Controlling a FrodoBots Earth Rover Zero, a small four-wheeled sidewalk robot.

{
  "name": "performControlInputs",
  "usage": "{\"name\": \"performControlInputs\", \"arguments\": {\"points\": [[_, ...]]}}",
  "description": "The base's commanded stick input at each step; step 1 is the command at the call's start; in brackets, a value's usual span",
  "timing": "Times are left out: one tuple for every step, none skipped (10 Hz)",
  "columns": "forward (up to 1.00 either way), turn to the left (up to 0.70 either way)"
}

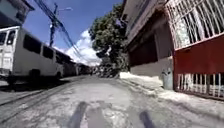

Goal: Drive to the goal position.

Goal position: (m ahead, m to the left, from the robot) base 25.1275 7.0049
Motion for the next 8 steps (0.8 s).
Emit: {"name": "performControlInputs", "arguments": {"points": [[1.00,0.00],[1.00,0.00],[1.00,0.00],[1.00,0.00],[1.00,0.00],[1.00,0.00],[1.00,0.00],[1.00,0.00]]}}
